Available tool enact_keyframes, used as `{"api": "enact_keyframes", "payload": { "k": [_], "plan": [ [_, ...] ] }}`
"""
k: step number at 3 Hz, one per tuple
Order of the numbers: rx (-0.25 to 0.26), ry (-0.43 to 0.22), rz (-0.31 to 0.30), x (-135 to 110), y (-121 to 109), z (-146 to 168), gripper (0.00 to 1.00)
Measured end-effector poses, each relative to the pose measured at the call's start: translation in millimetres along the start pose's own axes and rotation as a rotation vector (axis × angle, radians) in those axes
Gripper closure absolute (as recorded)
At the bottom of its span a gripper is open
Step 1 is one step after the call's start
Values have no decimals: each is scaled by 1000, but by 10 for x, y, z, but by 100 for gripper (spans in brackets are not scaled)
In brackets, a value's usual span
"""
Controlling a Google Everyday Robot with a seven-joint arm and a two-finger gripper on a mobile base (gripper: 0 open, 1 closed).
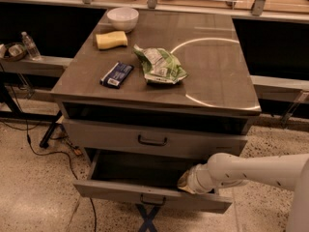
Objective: Open middle drawer
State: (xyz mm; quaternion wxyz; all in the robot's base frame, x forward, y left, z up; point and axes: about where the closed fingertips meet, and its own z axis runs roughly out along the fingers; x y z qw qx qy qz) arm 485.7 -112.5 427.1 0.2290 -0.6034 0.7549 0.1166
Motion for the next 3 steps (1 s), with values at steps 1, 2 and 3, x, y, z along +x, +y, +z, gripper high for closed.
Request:
{"api": "enact_keyframes", "payload": {
  "k": [1, 2, 3],
  "plan": [
    [-9, 11, -8, 42, 174, -76, 100],
    [-52, 22, -33, 39, 506, -204, 100],
    [-127, 31, -44, 43, 901, -183, 100]
  ]
}}
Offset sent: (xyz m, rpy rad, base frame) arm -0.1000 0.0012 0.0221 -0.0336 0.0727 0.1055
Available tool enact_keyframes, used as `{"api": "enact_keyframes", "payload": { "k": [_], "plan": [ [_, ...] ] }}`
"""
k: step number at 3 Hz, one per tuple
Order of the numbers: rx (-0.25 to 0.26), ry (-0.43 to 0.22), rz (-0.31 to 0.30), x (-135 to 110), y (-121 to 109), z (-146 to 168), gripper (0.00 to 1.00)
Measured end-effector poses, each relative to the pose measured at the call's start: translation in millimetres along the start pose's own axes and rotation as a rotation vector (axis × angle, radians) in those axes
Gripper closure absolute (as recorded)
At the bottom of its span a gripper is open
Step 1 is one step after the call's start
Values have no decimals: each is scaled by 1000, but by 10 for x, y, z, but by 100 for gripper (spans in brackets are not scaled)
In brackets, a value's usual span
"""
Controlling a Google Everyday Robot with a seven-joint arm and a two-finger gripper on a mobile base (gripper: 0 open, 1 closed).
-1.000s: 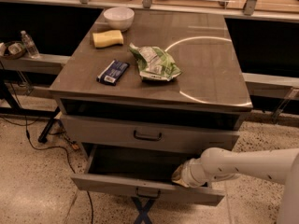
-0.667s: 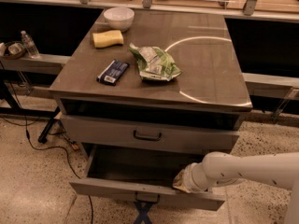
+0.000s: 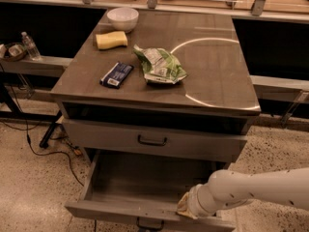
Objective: Open middle drawer
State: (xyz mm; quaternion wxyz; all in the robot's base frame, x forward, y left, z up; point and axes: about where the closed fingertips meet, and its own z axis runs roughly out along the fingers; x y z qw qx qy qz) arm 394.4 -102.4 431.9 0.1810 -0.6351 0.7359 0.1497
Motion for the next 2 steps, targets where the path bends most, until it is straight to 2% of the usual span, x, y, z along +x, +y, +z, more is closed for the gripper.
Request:
{"api": "enact_keyframes", "payload": {
  "k": [1, 2],
  "plan": [
    [-61, 9, -1, 9, 260, 110, 100],
    [-61, 9, -1, -8, 260, 77, 100]
  ]
}}
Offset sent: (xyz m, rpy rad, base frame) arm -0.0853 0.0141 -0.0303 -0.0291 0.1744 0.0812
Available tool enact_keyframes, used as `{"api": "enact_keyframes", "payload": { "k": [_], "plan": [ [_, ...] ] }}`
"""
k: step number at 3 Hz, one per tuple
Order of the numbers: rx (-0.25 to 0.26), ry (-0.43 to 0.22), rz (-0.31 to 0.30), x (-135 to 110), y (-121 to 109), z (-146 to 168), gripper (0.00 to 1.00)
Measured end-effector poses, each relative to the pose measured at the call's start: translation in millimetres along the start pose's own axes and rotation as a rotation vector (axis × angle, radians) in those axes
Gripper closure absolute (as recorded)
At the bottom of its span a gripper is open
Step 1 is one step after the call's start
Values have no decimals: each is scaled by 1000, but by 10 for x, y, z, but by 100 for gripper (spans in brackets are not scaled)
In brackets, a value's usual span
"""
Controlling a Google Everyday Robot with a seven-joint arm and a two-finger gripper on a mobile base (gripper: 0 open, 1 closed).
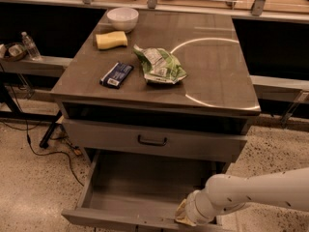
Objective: Open middle drawer
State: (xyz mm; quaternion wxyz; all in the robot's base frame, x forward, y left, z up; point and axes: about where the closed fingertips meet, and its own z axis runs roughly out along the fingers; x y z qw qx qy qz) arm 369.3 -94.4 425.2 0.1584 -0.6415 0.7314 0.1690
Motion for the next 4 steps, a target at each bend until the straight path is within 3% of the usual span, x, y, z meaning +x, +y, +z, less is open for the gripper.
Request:
{"api": "enact_keyframes", "payload": {
  "k": [2, 3, 4],
  "plan": [
    [-68, 40, -16, 74, 302, 3, 100],
    [-145, 74, -51, 101, 550, -20, 100],
    [-145, 74, -51, 101, 550, -20, 100]
  ]
}}
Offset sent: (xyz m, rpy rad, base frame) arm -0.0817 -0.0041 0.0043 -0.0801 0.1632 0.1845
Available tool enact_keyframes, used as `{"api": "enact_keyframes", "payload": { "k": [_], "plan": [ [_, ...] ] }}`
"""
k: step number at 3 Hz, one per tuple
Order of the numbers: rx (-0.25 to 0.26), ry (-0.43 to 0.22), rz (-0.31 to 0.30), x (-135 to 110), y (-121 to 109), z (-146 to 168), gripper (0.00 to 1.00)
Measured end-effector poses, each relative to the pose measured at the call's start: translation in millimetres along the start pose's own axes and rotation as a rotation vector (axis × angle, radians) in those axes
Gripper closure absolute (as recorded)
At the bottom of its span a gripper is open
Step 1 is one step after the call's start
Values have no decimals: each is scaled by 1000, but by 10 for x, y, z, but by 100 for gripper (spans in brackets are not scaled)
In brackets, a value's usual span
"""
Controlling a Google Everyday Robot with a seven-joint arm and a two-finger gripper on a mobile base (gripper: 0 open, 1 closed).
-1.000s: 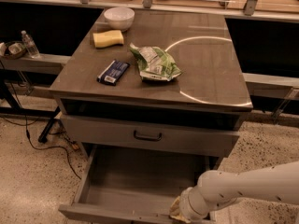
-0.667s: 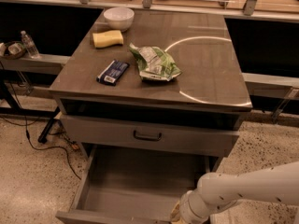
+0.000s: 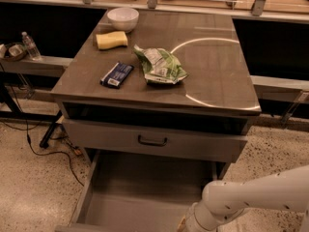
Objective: Open middle drawer
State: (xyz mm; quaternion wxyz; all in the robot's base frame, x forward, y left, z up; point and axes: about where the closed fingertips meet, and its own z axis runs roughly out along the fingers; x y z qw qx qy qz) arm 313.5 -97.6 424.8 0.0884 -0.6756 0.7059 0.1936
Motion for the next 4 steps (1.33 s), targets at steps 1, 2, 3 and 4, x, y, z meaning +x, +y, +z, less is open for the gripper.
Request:
{"api": "enact_keyframes", "payload": {
  "k": [1, 2, 3, 4],
  "plan": [
    [48, -46, 20, 14, -65, -152, 100],
    [149, -237, 4, -475, -413, -560, 100],
    [275, -417, -30, -842, -594, -1078, 100],
    [359, -446, -31, -649, -561, -1303, 100]
  ]
}}
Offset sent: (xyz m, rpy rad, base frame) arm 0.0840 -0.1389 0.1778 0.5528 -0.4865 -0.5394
